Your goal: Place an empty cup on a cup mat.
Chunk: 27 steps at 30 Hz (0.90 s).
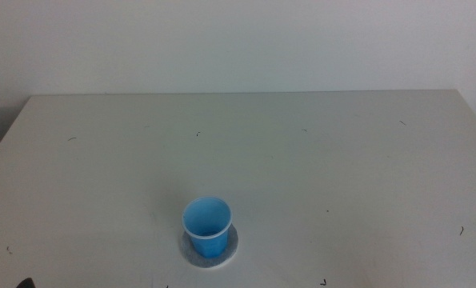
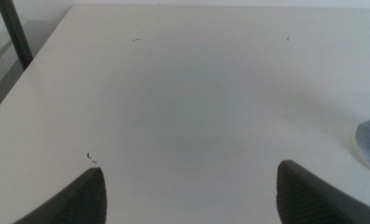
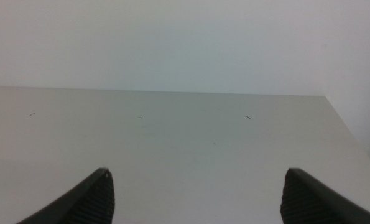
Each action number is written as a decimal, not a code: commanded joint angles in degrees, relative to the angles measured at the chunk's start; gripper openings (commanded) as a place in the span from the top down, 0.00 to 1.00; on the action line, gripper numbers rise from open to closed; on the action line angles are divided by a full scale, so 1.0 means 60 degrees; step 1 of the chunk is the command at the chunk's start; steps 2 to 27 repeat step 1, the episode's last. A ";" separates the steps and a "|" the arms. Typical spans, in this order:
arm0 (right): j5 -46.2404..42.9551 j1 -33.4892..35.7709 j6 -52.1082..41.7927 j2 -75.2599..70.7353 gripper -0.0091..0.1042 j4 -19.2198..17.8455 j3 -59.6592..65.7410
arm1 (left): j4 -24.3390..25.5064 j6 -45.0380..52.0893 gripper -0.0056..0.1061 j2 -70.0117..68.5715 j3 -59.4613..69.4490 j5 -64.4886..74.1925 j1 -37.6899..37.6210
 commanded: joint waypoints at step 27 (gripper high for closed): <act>-0.0669 -0.0060 -0.0051 -0.0262 0.19 -0.0138 -0.0060 | 0.0004 -0.0103 0.01 -0.0121 -0.0056 -0.0647 0.0011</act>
